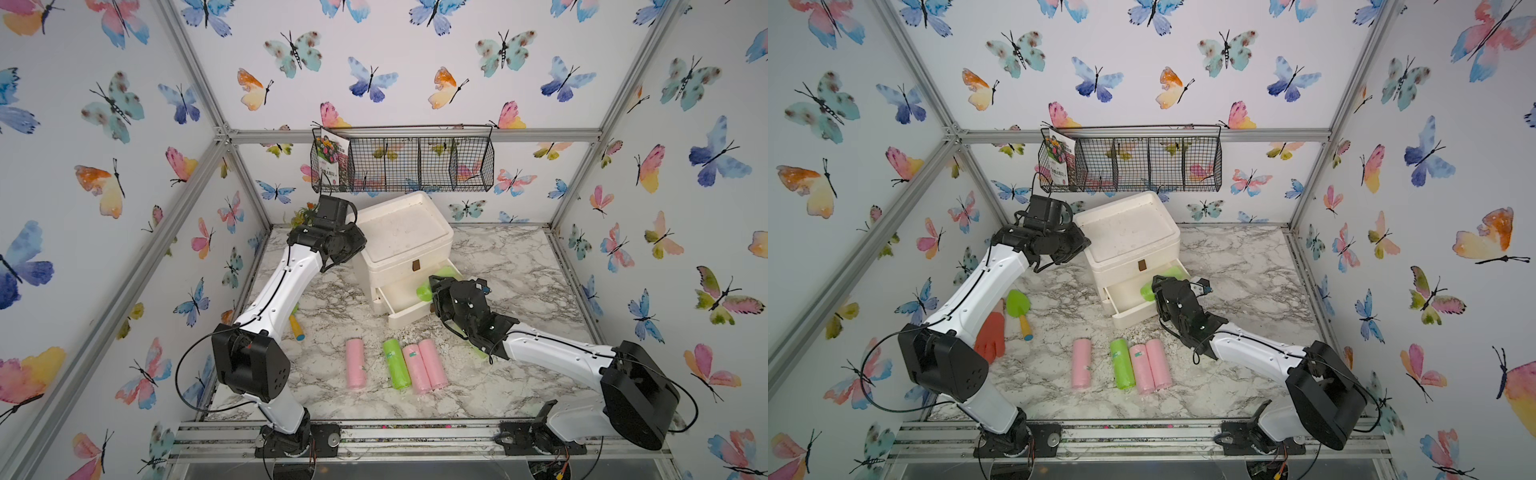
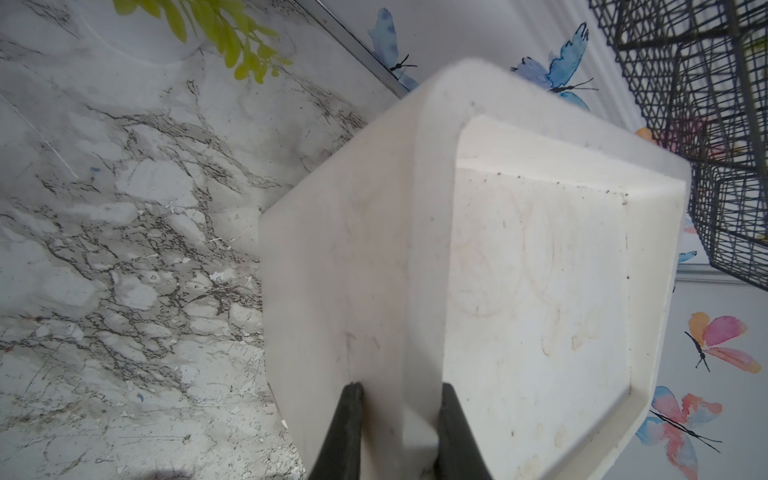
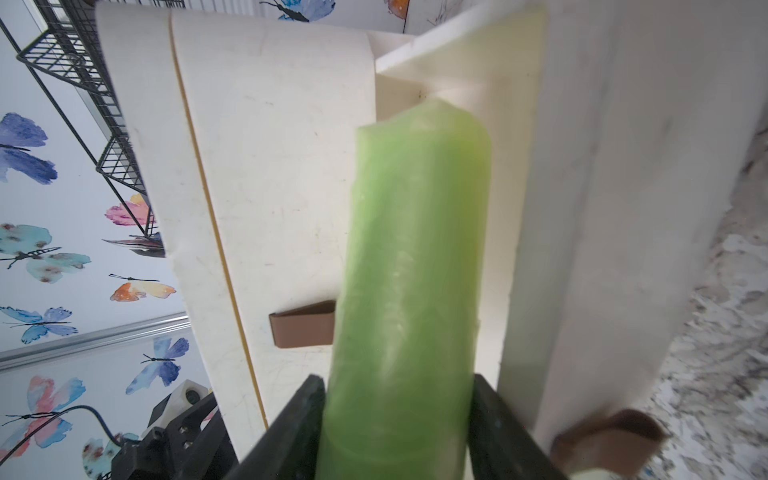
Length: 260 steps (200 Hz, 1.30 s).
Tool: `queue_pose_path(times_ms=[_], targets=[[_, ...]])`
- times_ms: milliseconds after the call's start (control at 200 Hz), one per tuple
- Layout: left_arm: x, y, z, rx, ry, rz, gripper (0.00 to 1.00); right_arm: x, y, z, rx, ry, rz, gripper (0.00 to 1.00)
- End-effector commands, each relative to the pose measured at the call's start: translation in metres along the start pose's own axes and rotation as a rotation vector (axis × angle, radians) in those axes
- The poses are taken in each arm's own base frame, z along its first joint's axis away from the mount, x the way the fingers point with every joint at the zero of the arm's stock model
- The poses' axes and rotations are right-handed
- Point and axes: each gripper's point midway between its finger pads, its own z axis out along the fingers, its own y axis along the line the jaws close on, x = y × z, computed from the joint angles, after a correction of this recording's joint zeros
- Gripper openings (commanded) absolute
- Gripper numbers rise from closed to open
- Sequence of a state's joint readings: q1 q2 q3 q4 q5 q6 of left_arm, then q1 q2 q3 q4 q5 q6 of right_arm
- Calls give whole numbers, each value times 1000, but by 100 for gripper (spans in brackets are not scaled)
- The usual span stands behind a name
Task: Sort the rolls of trash bags by color and place them into the drawer
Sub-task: Place the roll of trash bags in the drawer, then pick up the roll of trash bags from the center of the board.
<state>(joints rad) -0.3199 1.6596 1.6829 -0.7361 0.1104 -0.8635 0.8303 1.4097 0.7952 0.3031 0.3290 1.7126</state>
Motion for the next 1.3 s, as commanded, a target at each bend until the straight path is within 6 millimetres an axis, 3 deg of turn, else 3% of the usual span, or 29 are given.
queue_pose_path(times_ms=[0,95,280,380,481,541,631,726,871,1011,1297], targets=[[-15,-52,-17,235,-27,-66,5,6,16,1,-37,13,19,61],[-14,-50,-14,232,-21,-69,5,9,23,3,-45,28,-1,66],[-15,-51,-15,230,-27,-67,5,15,33,-6,-64,68,-106,68],[-17,-51,-16,219,-34,-58,5,9,44,-25,-73,60,-312,68],[-17,-48,-15,208,-37,-51,5,-5,42,-46,17,32,-651,68],[-16,-46,-14,202,-37,-52,5,-12,25,-52,123,45,-857,72],[-15,-43,-10,197,-35,-51,5,-30,-19,-61,359,89,-1088,80],[-15,-42,-6,190,-30,-52,5,-51,-64,-74,593,114,-1200,87],[-15,-40,-3,180,-27,-46,5,-55,-108,-77,687,178,-1263,89],[-17,-41,-6,167,-33,-32,5,-63,-136,-82,771,186,-1276,89],[-17,-38,-1,156,-27,-35,5,-68,-157,-69,807,233,-1334,90]])
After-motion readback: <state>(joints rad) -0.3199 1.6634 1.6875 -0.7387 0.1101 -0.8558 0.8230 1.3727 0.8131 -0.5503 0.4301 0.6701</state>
